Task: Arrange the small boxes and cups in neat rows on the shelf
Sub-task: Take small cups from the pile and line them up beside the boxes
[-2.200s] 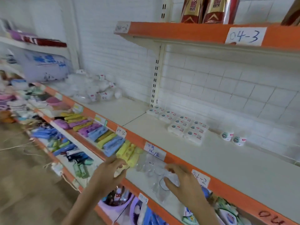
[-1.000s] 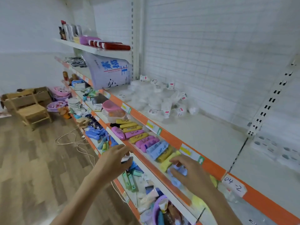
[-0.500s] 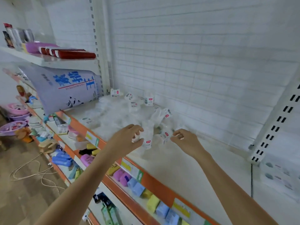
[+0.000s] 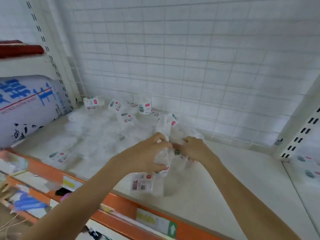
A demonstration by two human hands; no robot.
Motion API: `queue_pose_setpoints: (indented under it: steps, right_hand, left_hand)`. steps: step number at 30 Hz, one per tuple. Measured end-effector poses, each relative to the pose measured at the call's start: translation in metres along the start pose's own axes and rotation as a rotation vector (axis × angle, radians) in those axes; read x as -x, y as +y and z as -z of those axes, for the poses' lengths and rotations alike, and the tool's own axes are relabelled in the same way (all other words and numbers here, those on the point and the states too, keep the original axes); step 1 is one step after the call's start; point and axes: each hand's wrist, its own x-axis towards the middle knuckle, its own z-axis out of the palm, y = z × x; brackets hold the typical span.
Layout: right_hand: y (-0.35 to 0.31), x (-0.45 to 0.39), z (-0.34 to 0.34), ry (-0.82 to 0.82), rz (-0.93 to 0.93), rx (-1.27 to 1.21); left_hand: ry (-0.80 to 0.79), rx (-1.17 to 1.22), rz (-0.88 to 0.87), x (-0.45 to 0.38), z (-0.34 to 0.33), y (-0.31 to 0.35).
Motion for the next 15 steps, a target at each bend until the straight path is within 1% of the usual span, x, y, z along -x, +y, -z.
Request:
queue_pose_setpoints:
  steps: [2, 4, 6, 8, 10, 12, 15]
  right_hand:
    - [-0.005, 0.003, 0.000, 0.003, -0.060, -0.006]
    - [-0.004, 0.009, 0.003, 0.030, -0.094, -0.133]
    - [0.002, 0.019, 0.009, 0.114, -0.111, -0.301]
    - [0.008, 0.033, 0.016, 0.200, -0.110, -0.505]
    - [0.012, 0.049, 0.022, 0.252, -0.074, -0.715]
    - [0.012, 0.066, 0.026, 0.291, -0.023, -0.872]
    - [0.005, 0.084, 0.027, 0.309, 0.018, -0.998]
  left_hand:
    - [-0.055, 0.067, -0.082, -0.006, 0.003, -0.010]
    - [-0.098, 0.204, -0.132, -0.012, 0.009, -0.020]
    - [-0.094, 0.379, -0.164, -0.019, 0.018, -0.026]
    - [-0.084, 0.620, -0.148, -0.029, 0.024, -0.031]
    - [-0.112, 0.833, -0.088, -0.039, 0.026, -0.033]
    - [-0.149, 0.927, -0.058, -0.049, 0.025, -0.032]
    - [-0.209, 1.006, -0.055, -0.058, 0.022, -0.025]
